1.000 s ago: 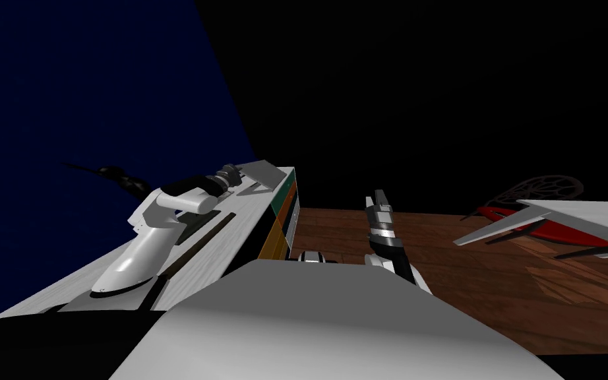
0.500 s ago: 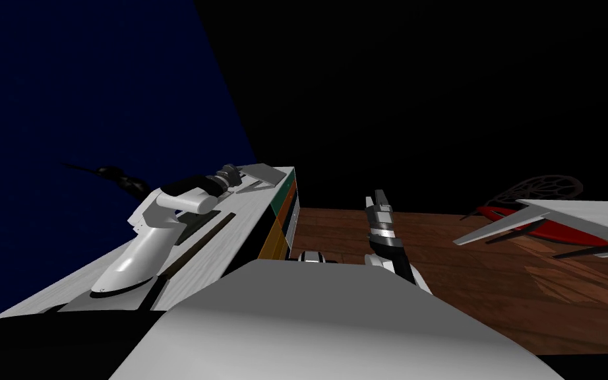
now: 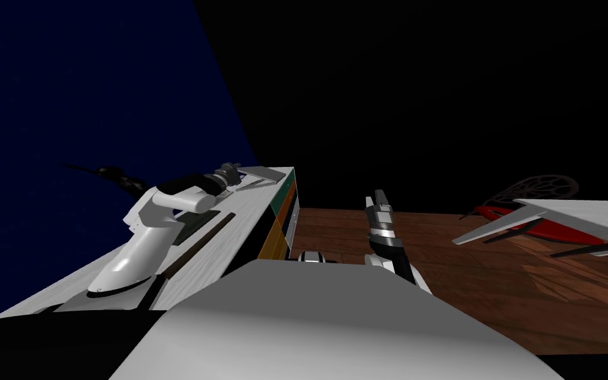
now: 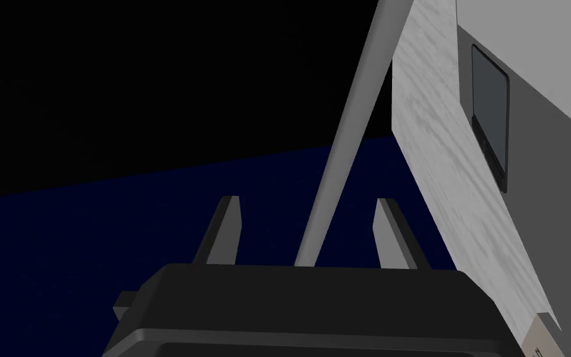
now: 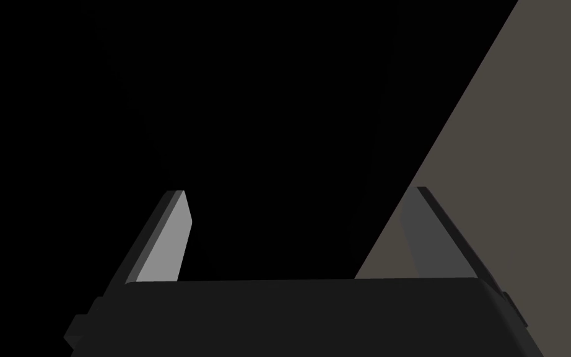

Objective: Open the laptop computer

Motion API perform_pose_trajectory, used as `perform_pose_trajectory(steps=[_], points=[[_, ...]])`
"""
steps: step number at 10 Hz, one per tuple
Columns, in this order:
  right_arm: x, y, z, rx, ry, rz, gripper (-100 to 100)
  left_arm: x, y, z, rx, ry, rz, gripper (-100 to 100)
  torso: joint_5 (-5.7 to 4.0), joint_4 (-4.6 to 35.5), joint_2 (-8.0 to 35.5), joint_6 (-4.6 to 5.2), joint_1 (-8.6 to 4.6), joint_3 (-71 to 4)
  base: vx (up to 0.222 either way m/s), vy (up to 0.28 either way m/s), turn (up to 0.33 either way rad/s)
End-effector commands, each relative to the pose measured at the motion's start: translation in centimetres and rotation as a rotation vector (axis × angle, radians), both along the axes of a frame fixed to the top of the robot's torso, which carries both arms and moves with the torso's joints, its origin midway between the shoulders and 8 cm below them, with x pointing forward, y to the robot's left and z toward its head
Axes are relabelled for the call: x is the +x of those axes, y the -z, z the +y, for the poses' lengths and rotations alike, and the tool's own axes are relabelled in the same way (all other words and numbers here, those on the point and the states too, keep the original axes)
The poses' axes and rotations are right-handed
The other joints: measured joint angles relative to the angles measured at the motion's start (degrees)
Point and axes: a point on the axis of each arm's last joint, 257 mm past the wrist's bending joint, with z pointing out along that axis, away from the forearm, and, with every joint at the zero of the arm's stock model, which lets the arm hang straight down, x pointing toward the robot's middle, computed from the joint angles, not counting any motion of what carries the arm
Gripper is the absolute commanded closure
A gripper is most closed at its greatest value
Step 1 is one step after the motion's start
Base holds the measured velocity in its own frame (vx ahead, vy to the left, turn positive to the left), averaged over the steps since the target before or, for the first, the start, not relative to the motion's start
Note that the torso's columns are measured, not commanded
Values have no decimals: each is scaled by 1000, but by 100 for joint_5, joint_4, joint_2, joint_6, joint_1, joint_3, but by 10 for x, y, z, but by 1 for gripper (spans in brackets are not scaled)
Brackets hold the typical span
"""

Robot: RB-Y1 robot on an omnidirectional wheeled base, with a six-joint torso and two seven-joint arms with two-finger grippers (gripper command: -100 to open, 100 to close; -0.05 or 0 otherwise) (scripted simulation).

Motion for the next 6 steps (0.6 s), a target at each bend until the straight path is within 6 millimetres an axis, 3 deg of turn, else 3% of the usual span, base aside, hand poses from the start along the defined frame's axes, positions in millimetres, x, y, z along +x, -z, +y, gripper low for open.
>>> perform_pose_trajectory(steps=[1,5,6], points=[[0,0,0,0,0,0,0,-7,-16,-7,-4,10,1,-100,3,-6,-8,3,4,-6,25,-6,59],[0,0,0,0,0,0,0,-23,-47,-25,-1,32,3,-100,6,-6,-3,5,9,-3,23,-12,49],[0,0,0,0,0,0,0,-19,-42,-23,0,30,0,-100,5,-6,-5,3,5,-3,12,-12,21]])
